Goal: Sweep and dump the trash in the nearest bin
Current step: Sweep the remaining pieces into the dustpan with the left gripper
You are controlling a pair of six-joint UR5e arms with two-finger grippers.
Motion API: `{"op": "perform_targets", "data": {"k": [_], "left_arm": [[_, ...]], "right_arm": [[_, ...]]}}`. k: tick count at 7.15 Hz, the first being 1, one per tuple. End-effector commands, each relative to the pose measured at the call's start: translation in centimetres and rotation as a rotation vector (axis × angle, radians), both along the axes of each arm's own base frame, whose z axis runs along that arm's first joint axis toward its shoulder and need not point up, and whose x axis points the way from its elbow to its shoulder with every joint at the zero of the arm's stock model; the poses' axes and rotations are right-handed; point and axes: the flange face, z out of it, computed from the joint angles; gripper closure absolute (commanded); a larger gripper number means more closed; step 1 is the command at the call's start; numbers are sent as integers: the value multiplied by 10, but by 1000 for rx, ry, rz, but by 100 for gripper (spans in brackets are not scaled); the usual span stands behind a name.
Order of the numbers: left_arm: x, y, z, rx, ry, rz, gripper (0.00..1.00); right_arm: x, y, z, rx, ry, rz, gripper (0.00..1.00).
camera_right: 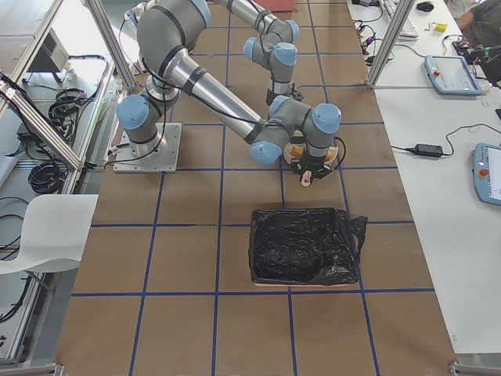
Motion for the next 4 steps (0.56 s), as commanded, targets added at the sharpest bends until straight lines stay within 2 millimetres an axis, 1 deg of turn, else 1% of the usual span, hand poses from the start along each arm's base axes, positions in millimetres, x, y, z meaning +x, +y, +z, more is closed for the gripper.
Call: {"op": "perform_targets", "data": {"k": [1, 2, 3, 4], "left_arm": [[86, 45, 27, 69, -52, 45, 100], [138, 81, 25, 86, -66, 59, 100], [189, 116, 14, 130, -91, 83, 100], [222, 157, -3, 183, -129, 95, 100]], "right_arm": [[0, 0, -1, 1, -2, 0, 100], [0, 0, -1, 0, -4, 0, 100], [-3, 1, -1, -4, -10, -7, 100], [-3, 0, 2, -28, -42, -22, 100]]}}
